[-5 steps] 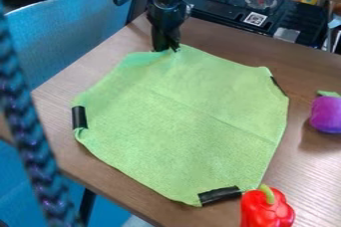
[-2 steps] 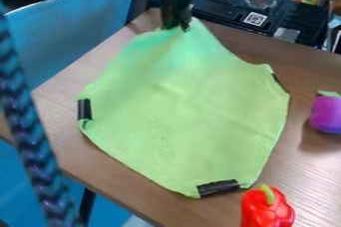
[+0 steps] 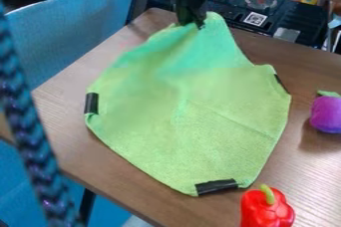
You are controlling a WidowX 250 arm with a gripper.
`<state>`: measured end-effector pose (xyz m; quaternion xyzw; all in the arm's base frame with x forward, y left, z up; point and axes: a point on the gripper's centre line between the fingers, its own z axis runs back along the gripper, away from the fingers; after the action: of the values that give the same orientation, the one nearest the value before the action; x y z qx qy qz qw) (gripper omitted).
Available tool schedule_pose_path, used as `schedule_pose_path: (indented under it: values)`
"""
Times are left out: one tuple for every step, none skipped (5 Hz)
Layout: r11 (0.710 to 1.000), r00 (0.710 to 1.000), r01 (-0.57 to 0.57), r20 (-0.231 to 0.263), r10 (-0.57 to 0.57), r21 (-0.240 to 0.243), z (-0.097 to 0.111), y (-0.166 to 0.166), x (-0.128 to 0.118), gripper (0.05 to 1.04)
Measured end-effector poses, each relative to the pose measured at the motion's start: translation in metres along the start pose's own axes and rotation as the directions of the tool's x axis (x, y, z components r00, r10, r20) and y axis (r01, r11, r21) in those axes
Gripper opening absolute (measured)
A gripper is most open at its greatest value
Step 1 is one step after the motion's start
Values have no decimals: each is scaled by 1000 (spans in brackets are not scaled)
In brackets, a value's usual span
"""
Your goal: Fold the cloth from top left to bottom right
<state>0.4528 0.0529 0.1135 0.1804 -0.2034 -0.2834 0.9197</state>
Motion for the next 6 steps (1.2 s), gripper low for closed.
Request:
schedule_pose_path:
  values:
    - [996, 997, 69, -25, -71, -53, 18, -31, -7, 51]
    - [990, 993, 99, -53, -104, -99, 33, -51, -12, 51]
    - [983, 990, 114, -70, -126, -146, 55, -66, -17, 51]
    - [971, 985, 115, -107, -139, -208, 72, -81, -25, 51]
    - [960, 977, 128, -137, -166, -251, 84, -103, -36, 51]
    - [950, 967, 143, -167, -195, -278, 87, -120, -42, 51]
